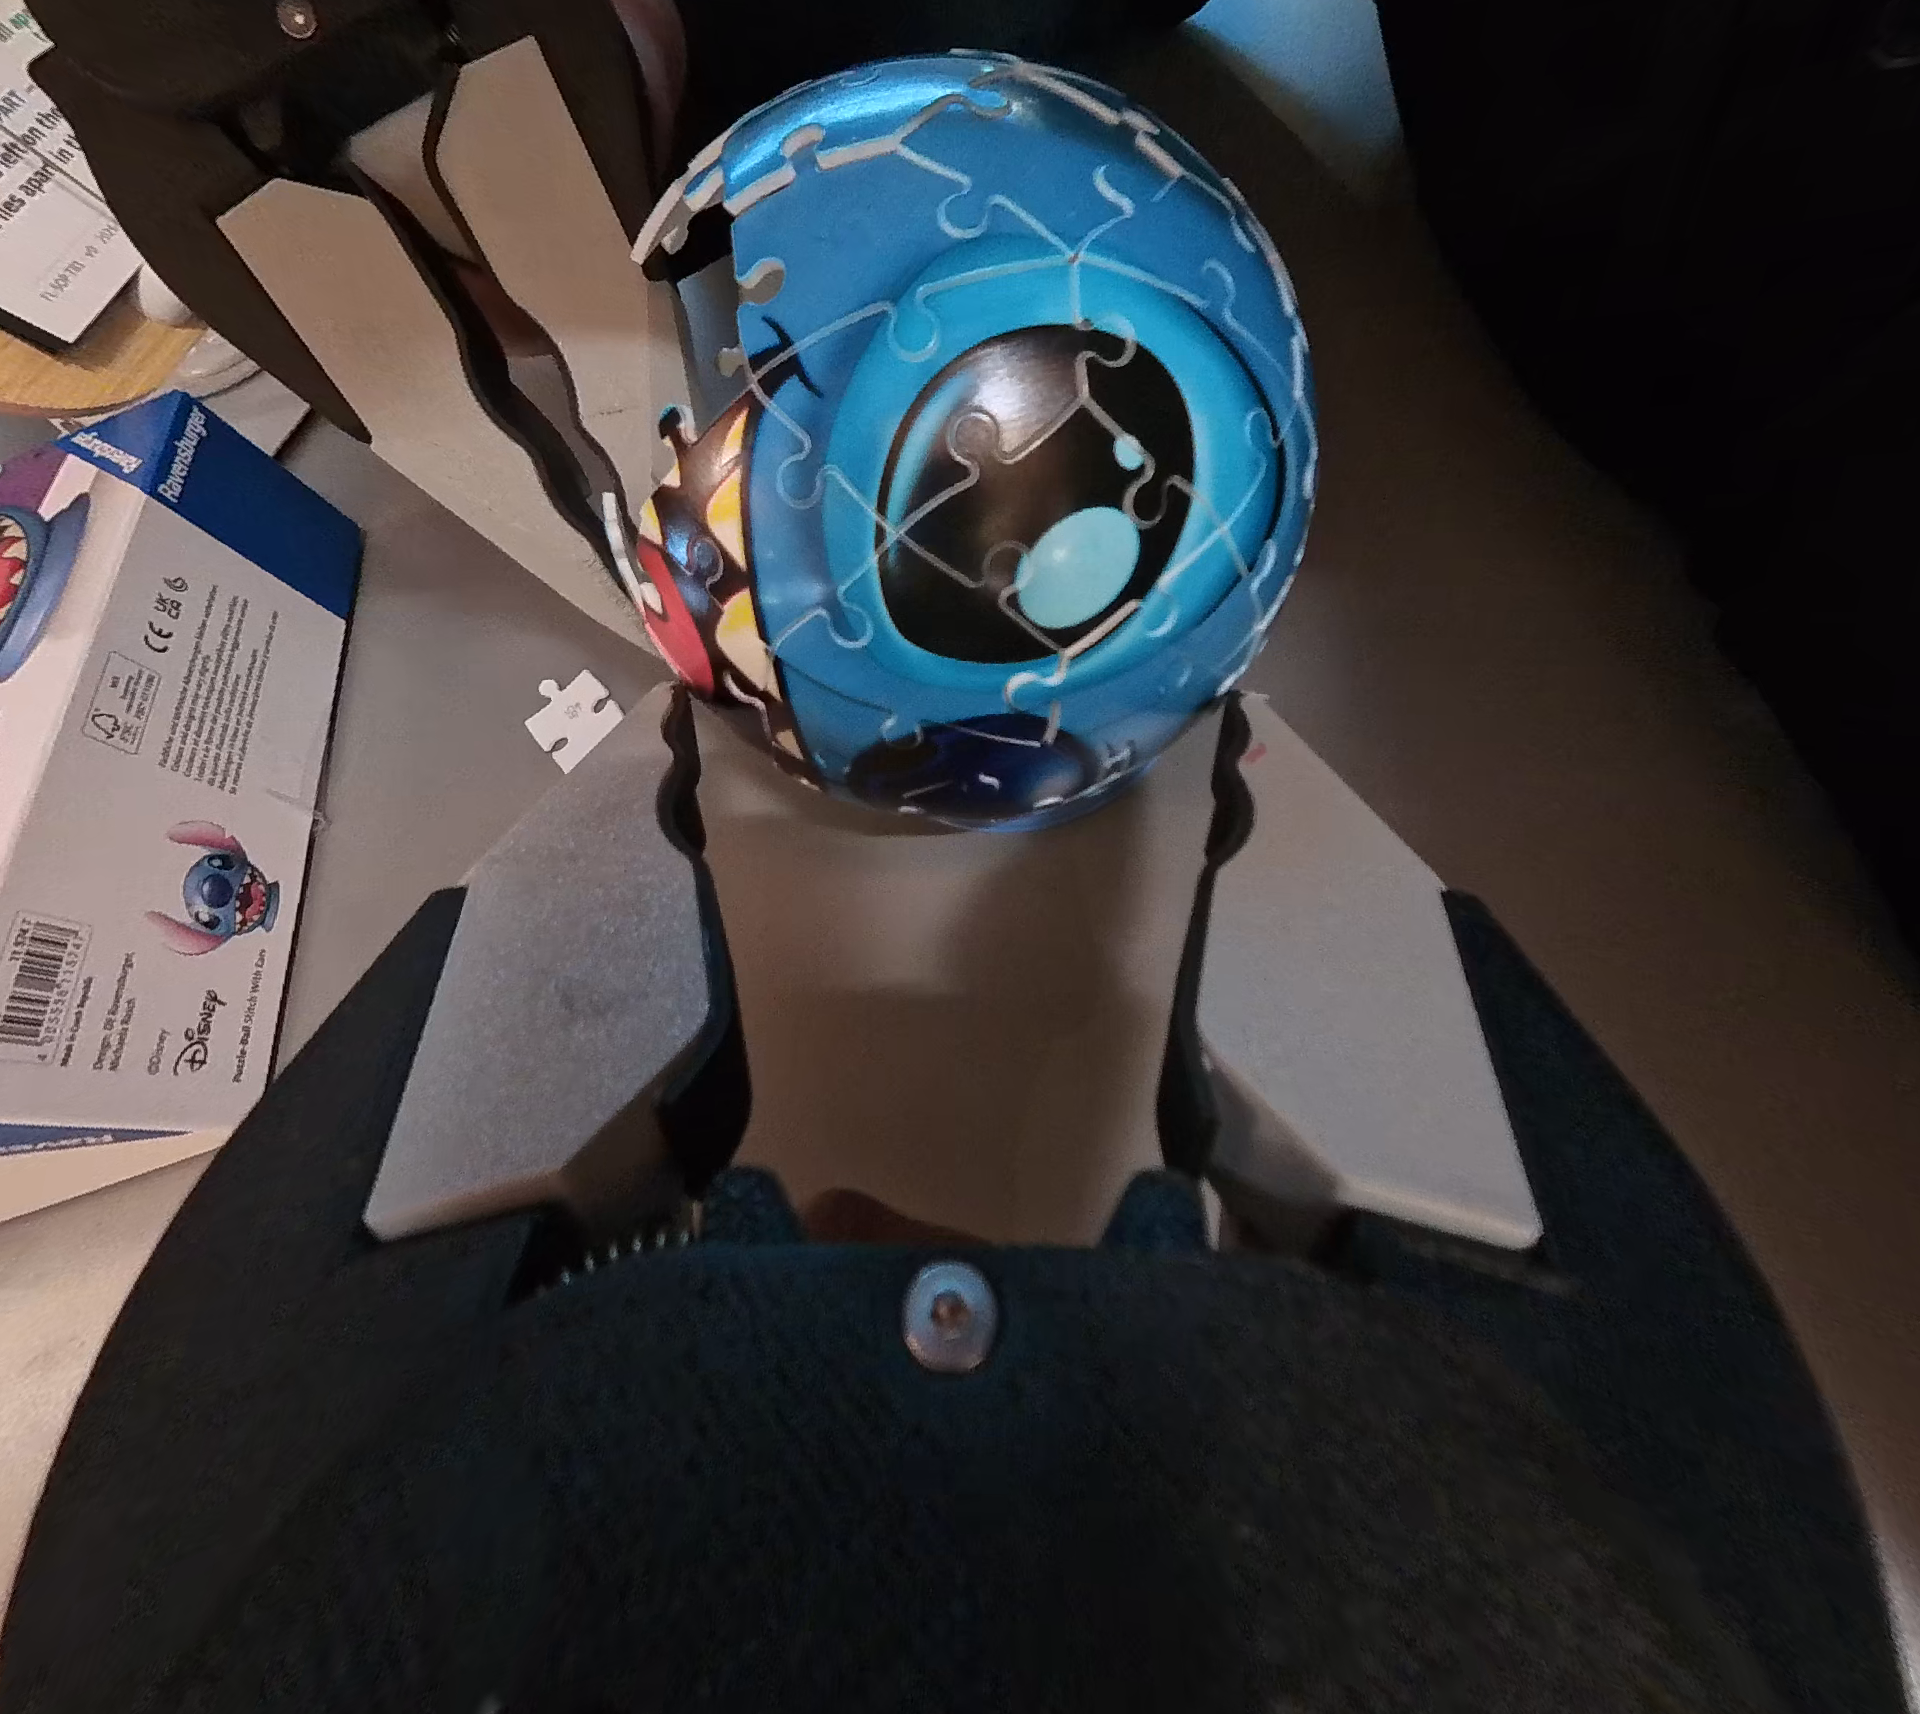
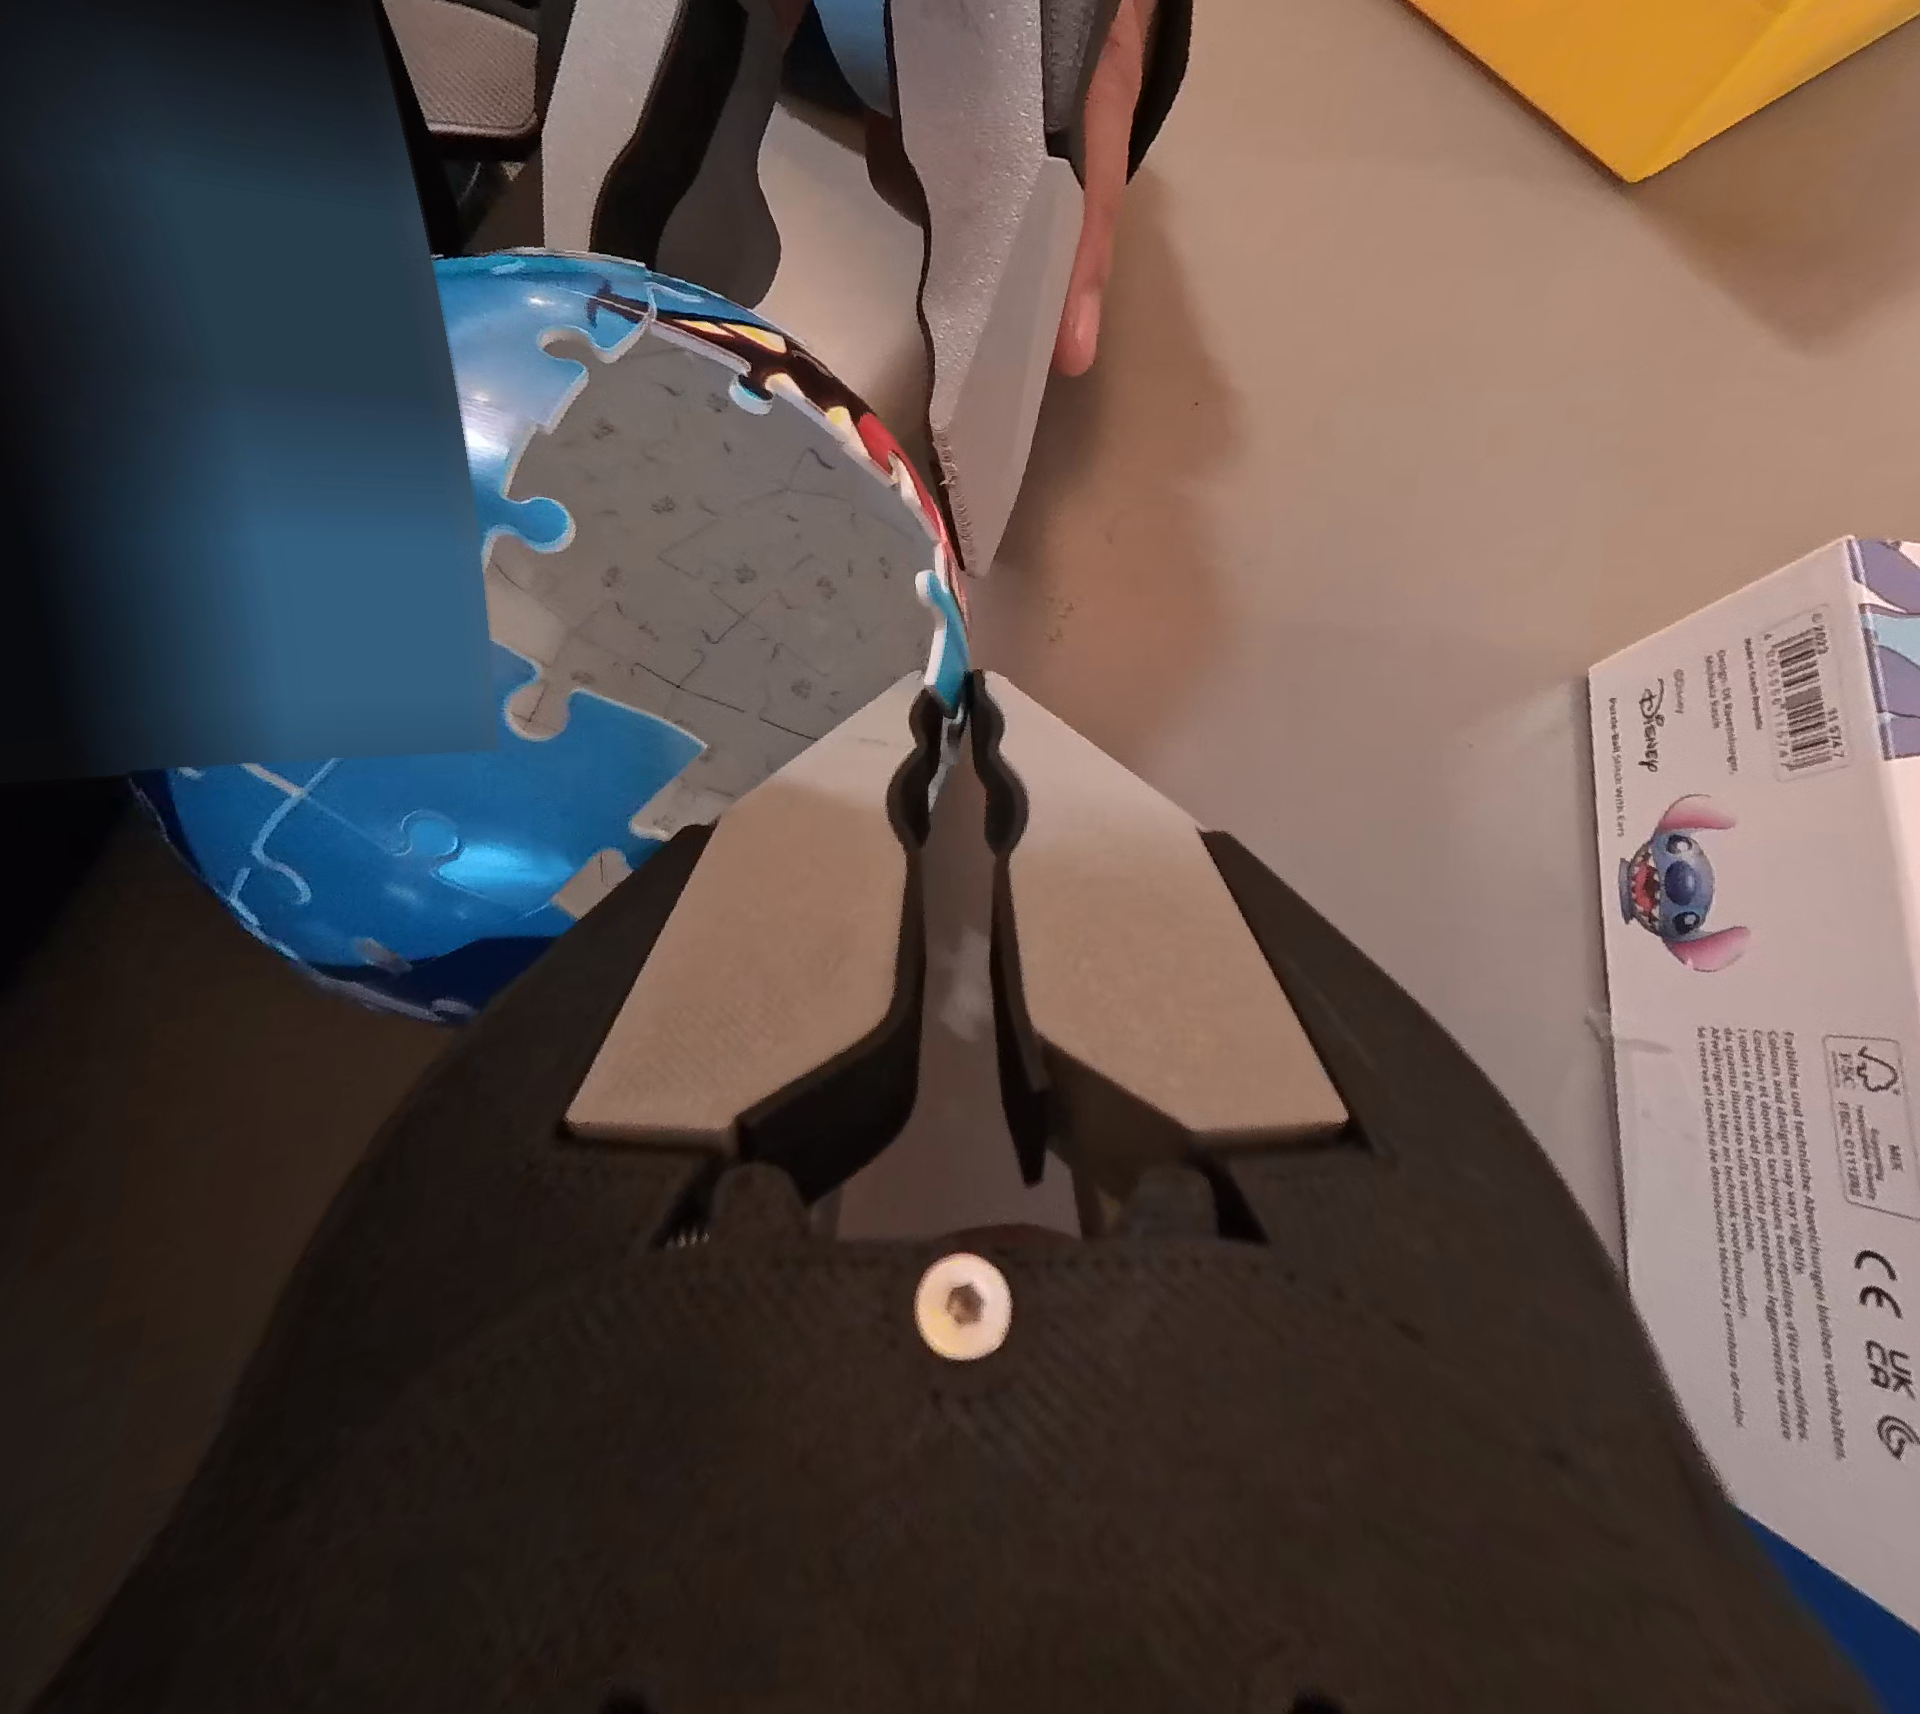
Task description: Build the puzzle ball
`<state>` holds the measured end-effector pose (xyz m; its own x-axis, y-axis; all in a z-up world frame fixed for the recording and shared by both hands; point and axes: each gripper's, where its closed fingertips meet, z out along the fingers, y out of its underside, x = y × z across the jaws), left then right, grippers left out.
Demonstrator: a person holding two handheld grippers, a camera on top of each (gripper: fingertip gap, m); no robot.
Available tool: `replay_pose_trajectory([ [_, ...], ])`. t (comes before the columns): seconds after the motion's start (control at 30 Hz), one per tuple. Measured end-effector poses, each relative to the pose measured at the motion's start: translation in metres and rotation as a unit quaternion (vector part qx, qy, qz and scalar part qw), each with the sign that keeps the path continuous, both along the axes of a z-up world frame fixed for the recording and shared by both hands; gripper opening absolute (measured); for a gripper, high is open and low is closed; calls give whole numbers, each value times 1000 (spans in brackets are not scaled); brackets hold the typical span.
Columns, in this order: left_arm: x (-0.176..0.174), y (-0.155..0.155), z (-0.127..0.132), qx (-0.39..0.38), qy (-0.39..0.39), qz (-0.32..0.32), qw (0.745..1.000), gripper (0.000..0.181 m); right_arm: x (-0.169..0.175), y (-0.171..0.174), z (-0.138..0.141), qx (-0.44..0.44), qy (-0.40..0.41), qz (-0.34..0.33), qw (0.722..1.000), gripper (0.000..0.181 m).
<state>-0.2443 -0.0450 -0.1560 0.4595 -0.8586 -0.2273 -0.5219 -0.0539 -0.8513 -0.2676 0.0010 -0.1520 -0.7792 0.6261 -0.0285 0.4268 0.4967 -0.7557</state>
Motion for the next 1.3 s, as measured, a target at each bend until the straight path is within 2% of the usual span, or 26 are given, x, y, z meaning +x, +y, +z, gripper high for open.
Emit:
replay_pose_trajectory([
  [0.1,0,0,0,0,0,0,1000,98,1,1,0,-4,-2,1,1000,3],
  [0.2,-1,0,1,0,-4,0,1000,97,1,8,5,-3,6,-4,1000,25],
  [0.33,-3,-2,5,4,-11,1,1000,96,9,32,11,14,21,-20,999,27],
  [0.43,-5,-3,6,-1,-17,0,1000,97,13,64,16,23,42,-58,997,28],
  [0.53,-10,-5,7,-9,-25,1,1000,97,14,90,20,-20,43,-113,992,32],
  [0.7,-24,-10,2,-46,-40,3,998,94,6,109,-10,-38,36,-184,982,38],
  [0.83,-45,-5,-6,-64,-48,31,996,91,0,110,-37,-25,10,-208,978,44],
  [1.03,-72,12,-14,-88,-73,82,990,84,0,99,-53,10,0,-183,983,42],
  [1.13,-70,13,-15,-97,-75,78,989,81,1,91,-46,-9,8,-167,986,36],
  [1.3,-65,11,-20,-95,-53,70,992,80,12,57,-8,-121,-23,-99,987,30],
])
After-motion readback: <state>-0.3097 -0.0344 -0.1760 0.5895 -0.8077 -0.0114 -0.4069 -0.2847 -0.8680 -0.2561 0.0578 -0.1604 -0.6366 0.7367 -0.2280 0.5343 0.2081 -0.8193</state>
